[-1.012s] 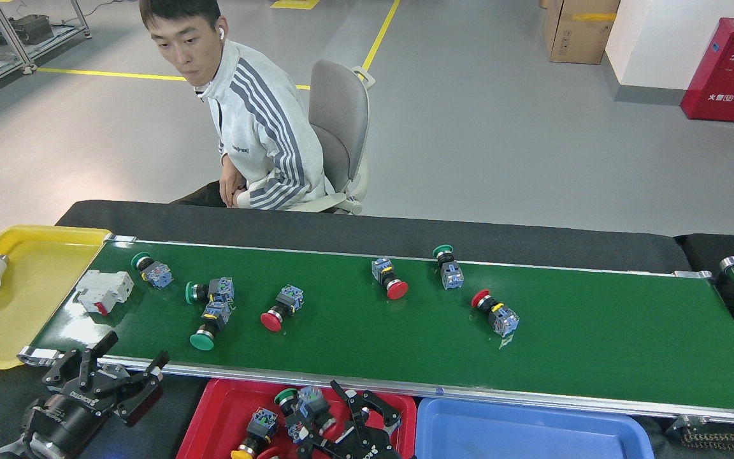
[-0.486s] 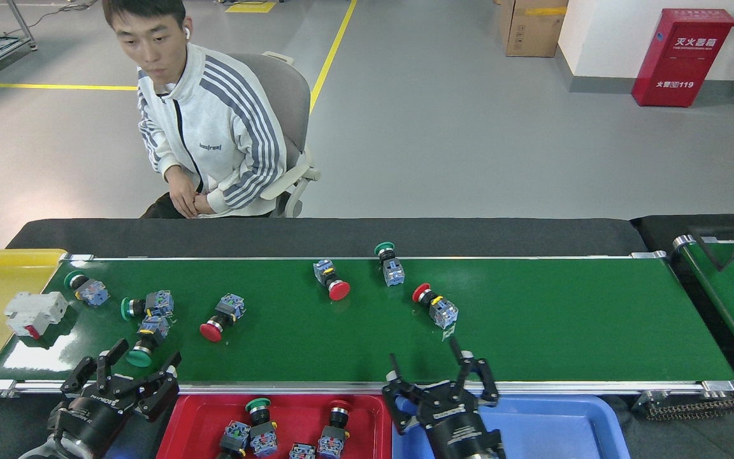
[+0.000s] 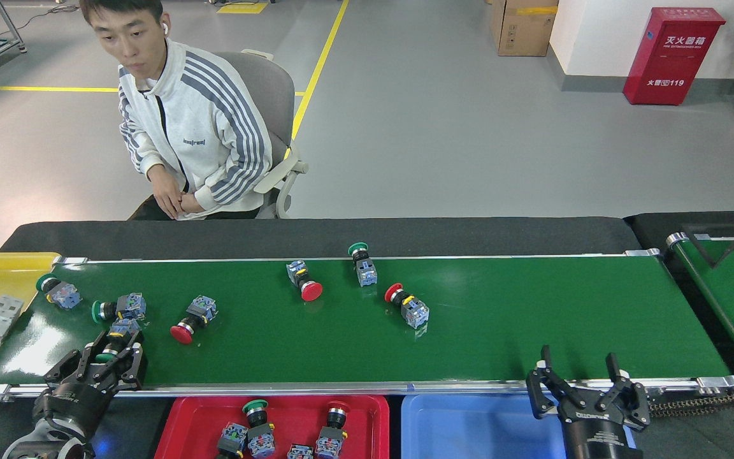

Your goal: Pick switch part from conveyor to tray

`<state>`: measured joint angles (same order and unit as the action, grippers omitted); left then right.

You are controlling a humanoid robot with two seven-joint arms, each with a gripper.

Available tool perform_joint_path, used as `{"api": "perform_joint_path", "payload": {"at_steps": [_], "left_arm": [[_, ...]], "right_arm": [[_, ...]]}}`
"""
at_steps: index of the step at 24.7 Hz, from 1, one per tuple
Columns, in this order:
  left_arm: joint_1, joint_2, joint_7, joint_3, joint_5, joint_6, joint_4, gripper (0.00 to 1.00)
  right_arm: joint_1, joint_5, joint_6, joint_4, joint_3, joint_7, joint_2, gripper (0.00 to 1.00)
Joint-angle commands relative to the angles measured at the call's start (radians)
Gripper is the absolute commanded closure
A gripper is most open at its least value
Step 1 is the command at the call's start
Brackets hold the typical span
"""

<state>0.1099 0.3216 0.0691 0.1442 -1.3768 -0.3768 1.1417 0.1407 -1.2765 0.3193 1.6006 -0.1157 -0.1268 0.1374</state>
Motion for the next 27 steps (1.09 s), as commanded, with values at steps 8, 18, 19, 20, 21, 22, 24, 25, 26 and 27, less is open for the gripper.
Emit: {"api": "perform_joint_path", "payload": {"at_steps": [8, 18, 19, 20, 21, 22, 24, 25, 26, 27], "left_arm": [[-0.291, -0.013, 0.006, -0.005, -0.005, -0.37, 0.443, 0.56], [-0.3, -0.059, 0.008, -0.048, -0.007, -0.24, 0.471, 0.0], [-0.3, -0.062, 0.008, -0.023, -0.007, -0.157, 0.463, 0.0], [-0.3, -0.062, 0.009, -0.002, -0.001, -0.085, 0.451, 0.0], [-0.297, -0.061, 0.011, 0.031, 0.001, -0.017, 0.428, 0.0], [-0.294, -0.058, 0.012, 0.054, 0.001, -0.002, 0.405, 0.0], [-0.291, -0.049, 0.017, 0.113, 0.001, -0.014, 0.345, 0.0], [-0.289, -0.045, 0.018, 0.135, 0.004, -0.025, 0.328, 0.0], [-0.289, -0.036, 0.02, 0.152, 0.001, -0.04, 0.311, 0.0], [-0.288, -0.029, 0.02, 0.163, 0.001, -0.059, 0.297, 0.0]], "right_arm": [[0.028, 0.086, -0.197, 0.03, 0.13, 0.021, 0.054, 0.01], [0.027, 0.089, -0.345, 0.067, 0.225, 0.15, 0.06, 0.01], [0.025, 0.098, -0.358, 0.067, 0.237, 0.151, 0.062, 0.01], [0.025, 0.108, -0.362, 0.067, 0.243, 0.153, 0.062, 0.01], [0.023, 0.117, -0.362, 0.067, 0.246, 0.153, 0.062, 0.01], [0.023, 0.12, -0.362, 0.067, 0.246, 0.153, 0.062, 0.01], [0.025, 0.121, -0.364, 0.067, 0.246, 0.153, 0.062, 0.01], [0.025, 0.121, -0.364, 0.067, 0.246, 0.153, 0.062, 0.01], [0.027, 0.121, -0.365, 0.067, 0.246, 0.153, 0.062, 0.01], [0.027, 0.121, -0.367, 0.067, 0.246, 0.153, 0.064, 0.01]]}}
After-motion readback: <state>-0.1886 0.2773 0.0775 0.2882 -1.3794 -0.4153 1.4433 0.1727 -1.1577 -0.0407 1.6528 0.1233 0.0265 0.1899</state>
